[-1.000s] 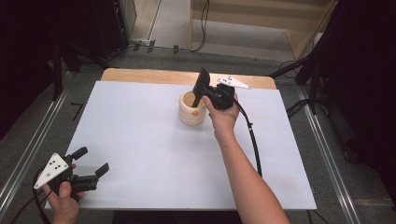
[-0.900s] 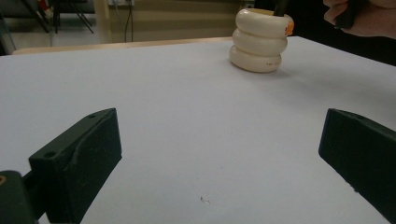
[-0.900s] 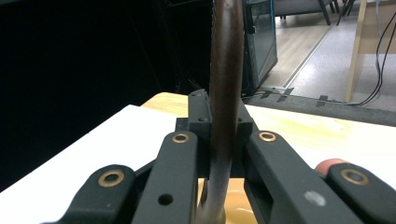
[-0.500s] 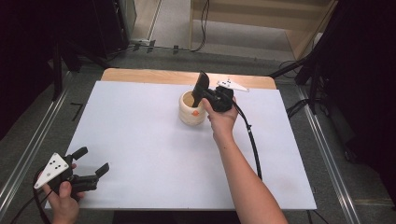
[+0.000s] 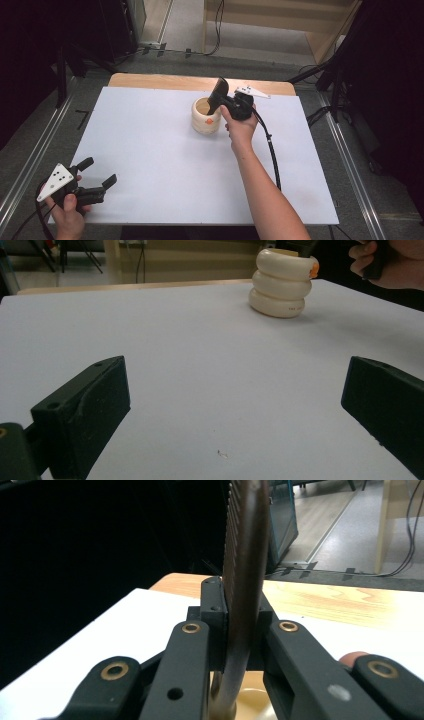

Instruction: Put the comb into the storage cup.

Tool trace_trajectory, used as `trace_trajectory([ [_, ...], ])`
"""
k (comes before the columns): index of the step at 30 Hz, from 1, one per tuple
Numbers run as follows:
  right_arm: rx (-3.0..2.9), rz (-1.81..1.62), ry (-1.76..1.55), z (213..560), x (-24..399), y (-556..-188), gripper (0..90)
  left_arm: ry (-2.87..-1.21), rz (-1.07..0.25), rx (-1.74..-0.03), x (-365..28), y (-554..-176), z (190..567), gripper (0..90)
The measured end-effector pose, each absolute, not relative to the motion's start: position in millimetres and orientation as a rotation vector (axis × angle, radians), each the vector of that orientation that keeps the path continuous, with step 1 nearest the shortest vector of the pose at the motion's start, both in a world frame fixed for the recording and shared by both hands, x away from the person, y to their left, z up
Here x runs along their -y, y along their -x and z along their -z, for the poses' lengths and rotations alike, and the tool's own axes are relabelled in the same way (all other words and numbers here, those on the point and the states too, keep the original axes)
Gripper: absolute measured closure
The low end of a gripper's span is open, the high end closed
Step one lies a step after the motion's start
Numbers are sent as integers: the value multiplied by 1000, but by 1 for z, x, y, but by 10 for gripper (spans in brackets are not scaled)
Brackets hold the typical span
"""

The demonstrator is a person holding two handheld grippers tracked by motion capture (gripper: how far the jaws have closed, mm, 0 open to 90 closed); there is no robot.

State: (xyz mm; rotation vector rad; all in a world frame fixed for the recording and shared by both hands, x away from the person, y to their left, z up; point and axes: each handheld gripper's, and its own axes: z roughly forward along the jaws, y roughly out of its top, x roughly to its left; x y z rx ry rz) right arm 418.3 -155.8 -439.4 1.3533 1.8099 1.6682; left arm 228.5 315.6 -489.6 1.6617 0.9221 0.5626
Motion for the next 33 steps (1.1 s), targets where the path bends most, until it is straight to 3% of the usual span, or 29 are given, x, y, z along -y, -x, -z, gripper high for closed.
trace_trajectory([
  [8, -1818, -1608, -1345, 438, 164, -417, 746, -1660, -562, -922, -316, -229, 489, 0],
  [14, -1836, -1560, -1345, 437, 166, -416, 646, -1663, -563, -919, -316, -228, 489, 0],
  [20, -1818, -1538, -1383, 435, 173, -413, 447, -1661, -560, -919, -316, -228, 489, 0],
  [25, -1841, -1529, -1337, 430, 179, -407, 398, -1662, -560, -917, -316, -228, 489, 0],
  [33, -1910, -1541, -1254, 426, 181, -396, 125, -1662, -561, -914, -316, -228, 489, 0],
])
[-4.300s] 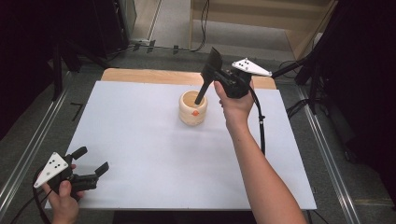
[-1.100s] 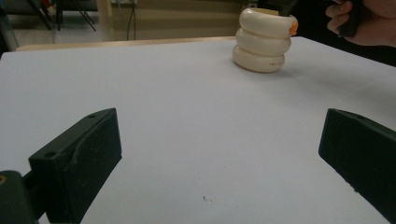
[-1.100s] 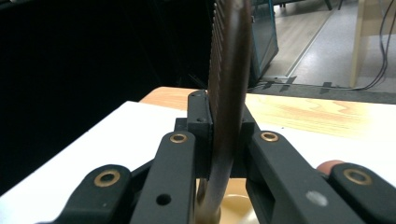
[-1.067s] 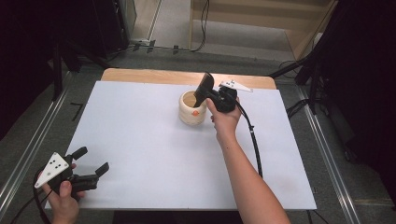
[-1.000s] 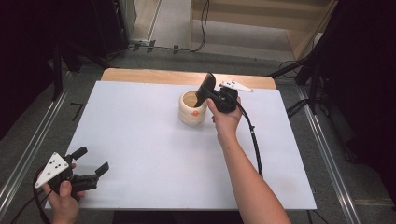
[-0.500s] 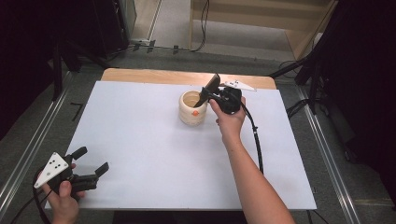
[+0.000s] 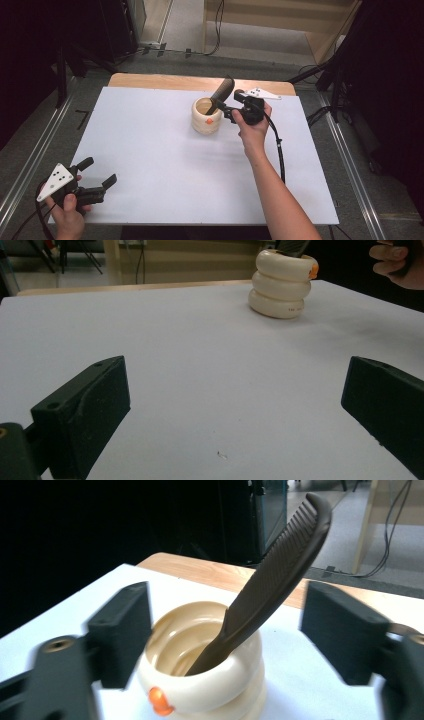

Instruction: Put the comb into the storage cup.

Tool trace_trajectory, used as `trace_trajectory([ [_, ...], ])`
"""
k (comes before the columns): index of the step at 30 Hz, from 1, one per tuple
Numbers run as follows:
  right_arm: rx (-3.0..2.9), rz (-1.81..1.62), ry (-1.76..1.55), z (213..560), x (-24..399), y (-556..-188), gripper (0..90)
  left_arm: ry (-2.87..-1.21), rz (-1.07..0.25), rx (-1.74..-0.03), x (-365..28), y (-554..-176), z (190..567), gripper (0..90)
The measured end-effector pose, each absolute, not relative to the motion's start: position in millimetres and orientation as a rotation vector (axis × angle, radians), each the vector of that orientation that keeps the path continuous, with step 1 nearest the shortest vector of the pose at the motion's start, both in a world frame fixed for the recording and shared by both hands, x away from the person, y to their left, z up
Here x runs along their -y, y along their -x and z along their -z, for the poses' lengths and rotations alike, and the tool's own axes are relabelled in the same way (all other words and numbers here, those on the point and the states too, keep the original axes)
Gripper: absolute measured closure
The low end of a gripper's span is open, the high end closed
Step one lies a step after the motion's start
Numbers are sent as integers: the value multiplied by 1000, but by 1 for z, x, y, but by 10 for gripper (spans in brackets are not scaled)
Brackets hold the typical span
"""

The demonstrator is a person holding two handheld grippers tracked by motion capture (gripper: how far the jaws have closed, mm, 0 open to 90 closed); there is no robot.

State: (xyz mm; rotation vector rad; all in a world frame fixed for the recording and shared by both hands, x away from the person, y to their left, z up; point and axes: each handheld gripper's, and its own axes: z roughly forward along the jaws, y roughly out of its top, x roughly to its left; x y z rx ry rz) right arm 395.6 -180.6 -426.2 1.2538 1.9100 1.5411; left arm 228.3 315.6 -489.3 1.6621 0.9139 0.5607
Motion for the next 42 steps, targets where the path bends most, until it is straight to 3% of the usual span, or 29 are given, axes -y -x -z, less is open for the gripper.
trace_trajectory([
  [9, -1924, -1570, -1189, 428, 186, -379, 66, -1663, -561, -914, -315, -228, 489, 0],
  [11, -1937, -1576, -1171, 429, 187, -376, 0, -1664, -561, -913, -315, -228, 489, 0],
  [42, -1904, -1570, -1103, 429, 209, -331, 0, -1664, -569, -915, -314, -228, 489, 0],
])
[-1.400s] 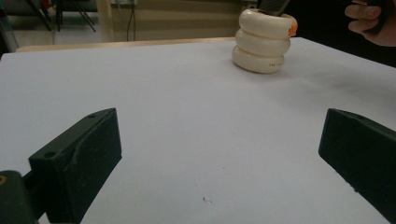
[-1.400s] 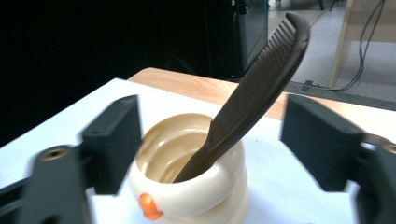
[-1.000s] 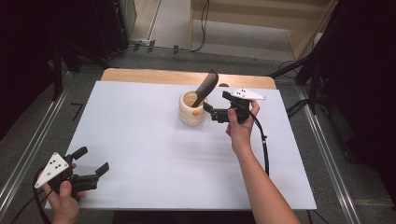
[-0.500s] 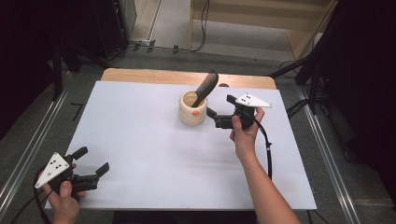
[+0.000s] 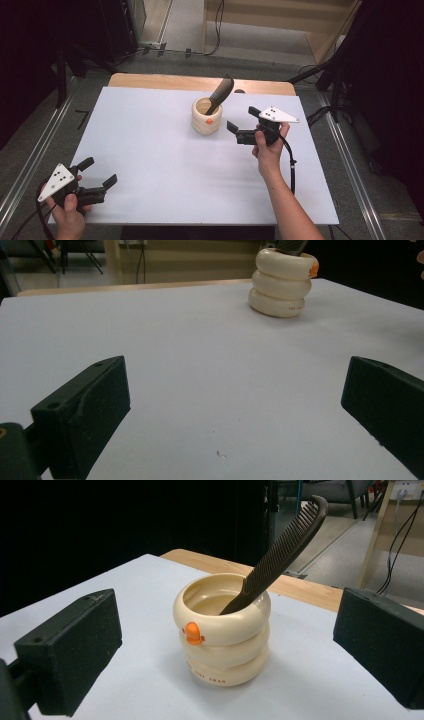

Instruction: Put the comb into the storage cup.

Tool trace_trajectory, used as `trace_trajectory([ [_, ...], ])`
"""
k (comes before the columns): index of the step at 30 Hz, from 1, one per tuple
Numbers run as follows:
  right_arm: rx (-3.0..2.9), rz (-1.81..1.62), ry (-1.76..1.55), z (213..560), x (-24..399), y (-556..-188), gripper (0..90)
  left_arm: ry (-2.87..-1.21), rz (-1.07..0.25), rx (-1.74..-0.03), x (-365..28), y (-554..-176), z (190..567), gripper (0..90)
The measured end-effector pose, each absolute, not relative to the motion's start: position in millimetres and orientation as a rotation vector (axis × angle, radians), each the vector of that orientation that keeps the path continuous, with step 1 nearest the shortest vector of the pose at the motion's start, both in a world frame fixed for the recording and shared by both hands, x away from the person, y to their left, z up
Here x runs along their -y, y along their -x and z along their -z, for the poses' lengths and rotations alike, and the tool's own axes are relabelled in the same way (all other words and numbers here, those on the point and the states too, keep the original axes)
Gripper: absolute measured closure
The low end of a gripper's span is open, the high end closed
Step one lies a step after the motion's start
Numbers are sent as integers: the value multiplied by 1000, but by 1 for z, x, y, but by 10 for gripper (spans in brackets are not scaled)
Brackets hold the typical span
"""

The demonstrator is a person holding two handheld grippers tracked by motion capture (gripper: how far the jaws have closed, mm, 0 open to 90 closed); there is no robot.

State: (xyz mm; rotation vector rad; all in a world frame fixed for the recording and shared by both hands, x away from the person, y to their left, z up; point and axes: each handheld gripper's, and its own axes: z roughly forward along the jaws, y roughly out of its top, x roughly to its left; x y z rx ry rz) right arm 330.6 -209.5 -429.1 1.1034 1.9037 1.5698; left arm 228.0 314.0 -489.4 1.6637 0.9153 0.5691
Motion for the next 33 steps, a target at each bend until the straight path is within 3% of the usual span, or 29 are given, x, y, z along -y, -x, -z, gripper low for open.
trace_trajectory([
  [33, -1902, -1528, -1139, 461, 250, -286, 0, -1657, -562, -919, -315, -228, 490, 0],
])
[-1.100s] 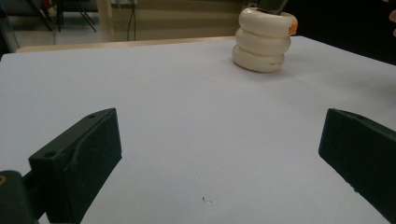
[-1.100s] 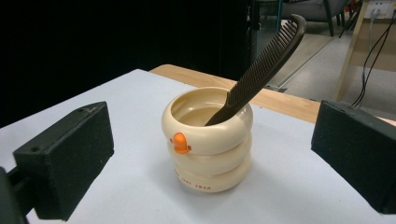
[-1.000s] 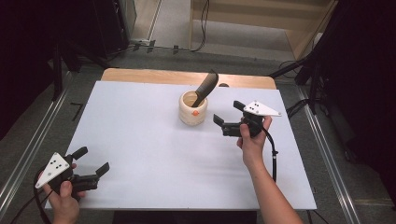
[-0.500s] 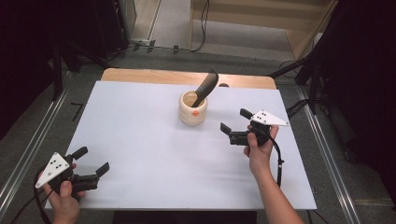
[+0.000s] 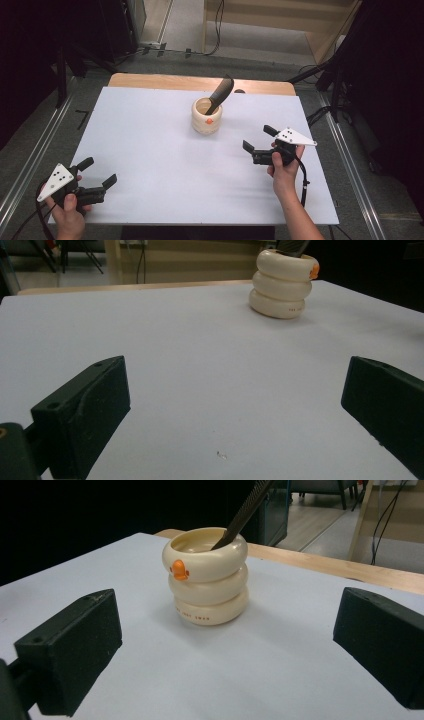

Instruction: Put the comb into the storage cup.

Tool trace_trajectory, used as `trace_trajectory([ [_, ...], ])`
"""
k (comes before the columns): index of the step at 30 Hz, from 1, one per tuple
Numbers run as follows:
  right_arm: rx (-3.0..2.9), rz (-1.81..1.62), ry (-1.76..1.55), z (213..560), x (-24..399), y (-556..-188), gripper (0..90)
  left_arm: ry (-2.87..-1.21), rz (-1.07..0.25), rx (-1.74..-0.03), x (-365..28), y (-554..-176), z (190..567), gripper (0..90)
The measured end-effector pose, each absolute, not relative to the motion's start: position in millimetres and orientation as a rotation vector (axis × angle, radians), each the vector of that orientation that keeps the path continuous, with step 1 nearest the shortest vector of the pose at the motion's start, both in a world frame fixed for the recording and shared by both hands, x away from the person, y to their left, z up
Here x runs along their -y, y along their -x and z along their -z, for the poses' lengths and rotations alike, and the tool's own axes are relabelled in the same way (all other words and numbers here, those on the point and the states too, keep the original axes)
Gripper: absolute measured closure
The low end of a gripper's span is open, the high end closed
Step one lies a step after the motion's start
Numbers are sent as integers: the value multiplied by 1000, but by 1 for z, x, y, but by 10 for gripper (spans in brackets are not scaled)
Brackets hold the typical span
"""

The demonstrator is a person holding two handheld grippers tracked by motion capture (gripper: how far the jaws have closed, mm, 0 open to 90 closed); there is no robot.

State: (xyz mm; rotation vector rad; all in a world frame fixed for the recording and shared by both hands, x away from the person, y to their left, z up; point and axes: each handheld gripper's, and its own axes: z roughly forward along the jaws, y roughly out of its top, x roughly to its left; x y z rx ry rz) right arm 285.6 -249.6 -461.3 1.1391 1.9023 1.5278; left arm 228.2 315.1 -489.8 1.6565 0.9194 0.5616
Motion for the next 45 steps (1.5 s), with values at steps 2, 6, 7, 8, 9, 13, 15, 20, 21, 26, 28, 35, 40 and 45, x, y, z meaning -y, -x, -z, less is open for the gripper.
trace_trajectory([
  [2, -1905, -1525, -1144, 463, 252, -283, 0, -1658, -563, -920, -315, -228, 490, 0],
  [6, -1908, -1511, -1147, 467, 256, -278, 0, -1661, -565, -919, -315, -228, 490, 0],
  [7, -1904, -1509, -1147, 468, 258, -276, 0, -1661, -565, -919, -315, -228, 490, 0],
  [8, -1904, -1513, -1154, 469, 259, -274, 0, -1662, -565, -919, -315, -228, 490, 0],
  [9, -1901, -1512, -1155, 470, 261, -273, 0, -1662, -566, -919, -315, -228, 490, 0],
  [13, -1894, -1510, -1158, 473, 267, -267, 0, -1663, -569, -917, -314, -228, 490, 0],
  [15, -1890, -1506, -1163, 475, 270, -263, 0, -1662, -569, -917, -314, -228, 490, 0],
  [20, -1873, -1492, -1177, 478, 278, -257, 0, -1663, -569, -918, -314, -228, 490, 0],
  [21, -1874, -1489, -1181, 479, 280, -255, 0, -1663, -569, -918, -314, -228, 490, 0],
  [26, -1863, -1483, -1195, 483, 287, -250, 0, -1662, -568, -918, -314, -228, 490, 0],
  [28, -1863, -1481, -1195, 484, 290, -247, 0, -1662, -569, -919, -314, -228, 490, 0],
  [35, -1857, -1483, -1216, 489, 300, -239, 0, -1665, -569, -915, -314, -228, 490, 0],
  [40, -1849, -1476, -1226, 492, 306, -233, 0, -1665, -570, -914, -314, -228, 490, 0],
  [45, -1846, -1462, -1228, 494, 311, -228, 0, -1668, -572, -911, -314, -228, 490, 0],
])
